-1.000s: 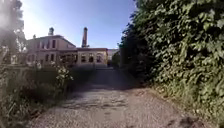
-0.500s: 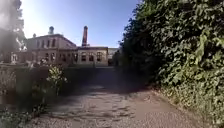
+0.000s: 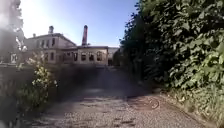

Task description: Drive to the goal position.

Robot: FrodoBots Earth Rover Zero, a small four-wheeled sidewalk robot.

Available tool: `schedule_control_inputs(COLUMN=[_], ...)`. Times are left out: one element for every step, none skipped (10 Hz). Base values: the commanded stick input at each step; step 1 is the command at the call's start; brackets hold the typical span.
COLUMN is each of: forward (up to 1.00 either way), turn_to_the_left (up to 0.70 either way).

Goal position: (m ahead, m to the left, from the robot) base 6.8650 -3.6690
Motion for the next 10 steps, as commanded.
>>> schedule_control_inputs(forward=[0.70,0.70,0.70,0.70,0.70,0.70,0.70,0.70,0.70,0.70], turn_to_the_left=[0.00,-0.02,-0.10,-0.03,0.00,0.00,-0.09,-0.05,0.00,-0.04])
